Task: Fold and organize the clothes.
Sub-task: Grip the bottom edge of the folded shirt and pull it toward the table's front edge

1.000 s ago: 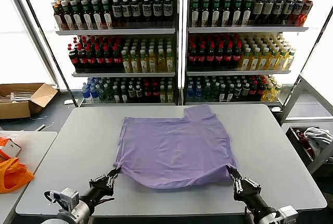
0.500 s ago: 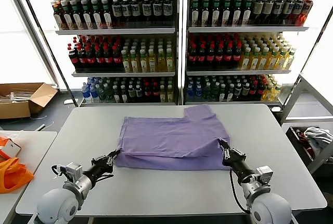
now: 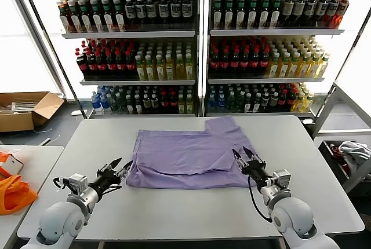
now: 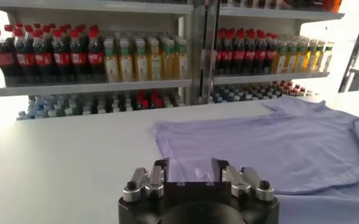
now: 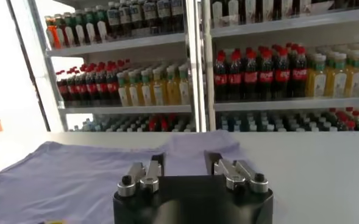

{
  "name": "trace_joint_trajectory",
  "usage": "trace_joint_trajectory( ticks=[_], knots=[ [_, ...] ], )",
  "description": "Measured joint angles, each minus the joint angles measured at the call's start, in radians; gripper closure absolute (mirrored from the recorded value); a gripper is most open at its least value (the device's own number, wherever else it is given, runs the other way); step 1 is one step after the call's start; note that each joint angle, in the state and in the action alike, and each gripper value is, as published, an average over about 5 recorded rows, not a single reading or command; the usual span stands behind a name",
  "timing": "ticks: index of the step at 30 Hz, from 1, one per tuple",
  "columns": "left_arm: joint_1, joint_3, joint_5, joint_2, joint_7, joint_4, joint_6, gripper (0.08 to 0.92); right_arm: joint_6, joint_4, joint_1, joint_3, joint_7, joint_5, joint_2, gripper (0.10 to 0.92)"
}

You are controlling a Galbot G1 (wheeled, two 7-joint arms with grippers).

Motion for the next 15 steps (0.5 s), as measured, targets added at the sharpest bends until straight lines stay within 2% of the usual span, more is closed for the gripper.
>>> trace_joint_trajectory(
  ticks=[5, 8, 12, 15],
  knots=[
    [0.028, 0.011, 0.023, -0.026, -0.009, -0.006, 0.002, 0.253, -0.038, 0.032, -0.081, 0.049, 0.022, -0.042, 0.009, 0.228],
    [0.038, 0.020, 0.035, -0.041, -0.012, -0.005, 0.006, 0.197, -0.059, 0.044, -0.121, 0.066, 0.033, -0.062, 0.015, 0.208],
    [0.046, 0.027, 0.045, -0.049, -0.010, 0.003, 0.009, 0.178, -0.079, 0.049, -0.157, 0.075, 0.045, -0.077, 0.024, 0.250],
    [0.050, 0.029, 0.048, -0.054, -0.006, 0.010, 0.011, 0.180, -0.084, 0.052, -0.172, 0.072, 0.050, -0.086, 0.031, 0.332]
  ],
)
